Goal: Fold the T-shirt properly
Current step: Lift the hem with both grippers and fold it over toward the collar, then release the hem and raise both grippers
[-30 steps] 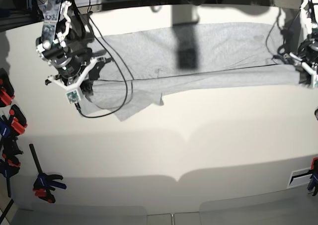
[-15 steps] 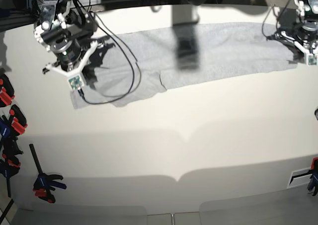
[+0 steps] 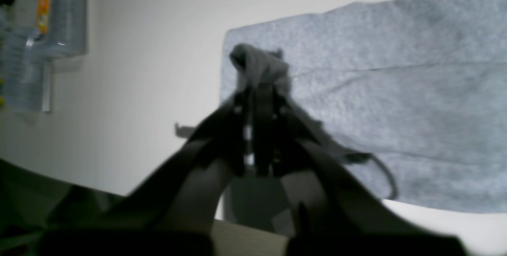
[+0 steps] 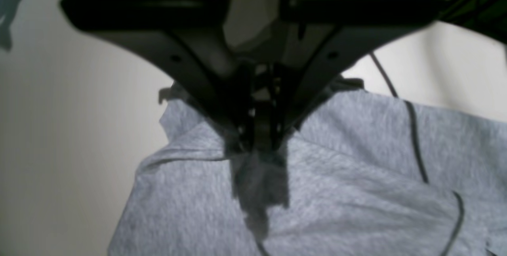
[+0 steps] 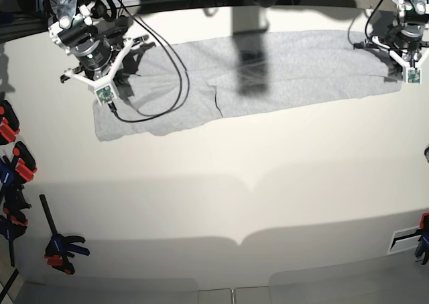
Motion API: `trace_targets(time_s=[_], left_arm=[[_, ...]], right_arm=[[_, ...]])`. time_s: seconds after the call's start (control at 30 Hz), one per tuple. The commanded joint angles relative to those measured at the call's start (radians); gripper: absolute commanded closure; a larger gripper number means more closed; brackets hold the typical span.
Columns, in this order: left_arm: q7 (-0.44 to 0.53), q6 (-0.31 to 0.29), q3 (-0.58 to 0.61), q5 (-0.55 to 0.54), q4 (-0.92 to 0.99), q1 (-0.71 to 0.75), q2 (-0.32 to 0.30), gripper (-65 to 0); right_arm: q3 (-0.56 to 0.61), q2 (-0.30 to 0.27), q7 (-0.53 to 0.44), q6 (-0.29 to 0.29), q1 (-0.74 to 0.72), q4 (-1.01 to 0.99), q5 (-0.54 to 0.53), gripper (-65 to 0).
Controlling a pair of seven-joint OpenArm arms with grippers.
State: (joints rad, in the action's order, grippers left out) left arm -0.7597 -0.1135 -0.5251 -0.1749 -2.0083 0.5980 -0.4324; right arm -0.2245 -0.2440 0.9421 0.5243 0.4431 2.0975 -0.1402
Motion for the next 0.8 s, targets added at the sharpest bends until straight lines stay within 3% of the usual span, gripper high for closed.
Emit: trace_targets(time_s=[0.0, 0.1, 0.4, 0.57, 0.7, 0.77], left_arm=[[0.019, 0.005, -0.012, 0.034, -0.013, 0.006, -0.014, 0.0], [0.019, 0.005, -0.012, 0.053, -0.013, 0.022, -0.014, 0.0], [0.056, 0.005, -0.012, 0.017, -0.013, 0.065, -0.013, 0.0], [0.047, 0.005, -0.012, 0.017, -0.013, 0.070, -0.014, 0.0], [0.019, 0.005, -0.012, 0.017, -0.013, 0.070, -0.014, -0.6], [0.016, 0.005, -0.012, 0.017, -0.013, 0.070, -0.014, -8.9]], right_arm=[[-0.005, -0.008, -0.007, -0.009, -0.001, 0.022, 0.025, 0.0], [-0.005, -0.008, 0.012, -0.044, 0.011, 0.022, 0.089, 0.0], [-0.004, 0.000, 0.006, -0.047, 0.026, 0.022, 0.051, 0.0], [-0.004, 0.003, 0.073, -0.047, 0.026, 0.022, 0.050, 0.0], [-0.005, 0.003, 0.092, -0.050, 0.026, 0.022, 0.051, -14.6], [-0.005, 0.003, 0.091, -0.067, 0.026, 0.022, 0.051, -17.8]])
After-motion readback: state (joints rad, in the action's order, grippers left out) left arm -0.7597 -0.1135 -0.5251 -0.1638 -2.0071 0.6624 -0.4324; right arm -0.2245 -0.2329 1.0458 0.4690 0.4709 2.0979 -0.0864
